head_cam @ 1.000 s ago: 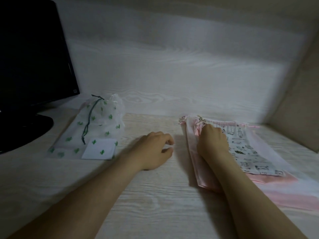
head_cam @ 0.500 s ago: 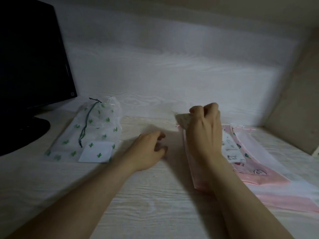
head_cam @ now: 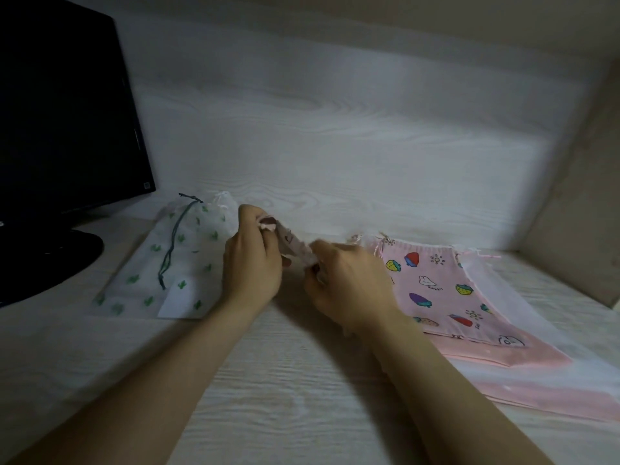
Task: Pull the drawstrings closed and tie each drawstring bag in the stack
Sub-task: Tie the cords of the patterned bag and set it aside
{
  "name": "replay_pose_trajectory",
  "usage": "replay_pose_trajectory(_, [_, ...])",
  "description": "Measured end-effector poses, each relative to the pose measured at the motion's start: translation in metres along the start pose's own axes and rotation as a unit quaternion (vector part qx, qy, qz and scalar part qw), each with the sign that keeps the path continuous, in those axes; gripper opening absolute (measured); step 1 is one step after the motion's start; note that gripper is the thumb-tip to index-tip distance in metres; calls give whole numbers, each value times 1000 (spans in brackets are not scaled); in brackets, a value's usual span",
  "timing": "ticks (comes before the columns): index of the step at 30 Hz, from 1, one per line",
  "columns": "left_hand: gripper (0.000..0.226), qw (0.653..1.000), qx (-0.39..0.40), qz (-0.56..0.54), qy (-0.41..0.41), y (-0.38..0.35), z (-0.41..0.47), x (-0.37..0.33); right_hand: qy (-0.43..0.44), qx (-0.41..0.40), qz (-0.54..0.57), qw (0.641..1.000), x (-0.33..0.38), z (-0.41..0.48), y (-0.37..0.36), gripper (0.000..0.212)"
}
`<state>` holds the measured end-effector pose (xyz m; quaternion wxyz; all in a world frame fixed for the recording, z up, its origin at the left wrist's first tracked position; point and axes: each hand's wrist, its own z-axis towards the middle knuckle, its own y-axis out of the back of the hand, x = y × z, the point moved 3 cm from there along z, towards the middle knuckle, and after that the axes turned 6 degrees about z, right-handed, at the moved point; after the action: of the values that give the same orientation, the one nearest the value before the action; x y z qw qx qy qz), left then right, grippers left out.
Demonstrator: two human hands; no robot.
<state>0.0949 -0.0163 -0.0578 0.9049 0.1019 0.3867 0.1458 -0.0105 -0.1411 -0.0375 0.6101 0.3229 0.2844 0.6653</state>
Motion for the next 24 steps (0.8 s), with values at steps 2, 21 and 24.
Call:
replay_pose_trajectory(2, [6,1000,-9,0,-18,4,1,-2,-22,40,-23,999,0,0,-3,11])
replay_pose_trajectory(21, [40,967,97,49,-230,12,-6,-24,-176,140,77,971,-12,-9,-13,29])
replay_pose_trajectory(24, [36,971,124,43,-199,14,-10,-23,-149,168,98,970,-7,-8,-15,29])
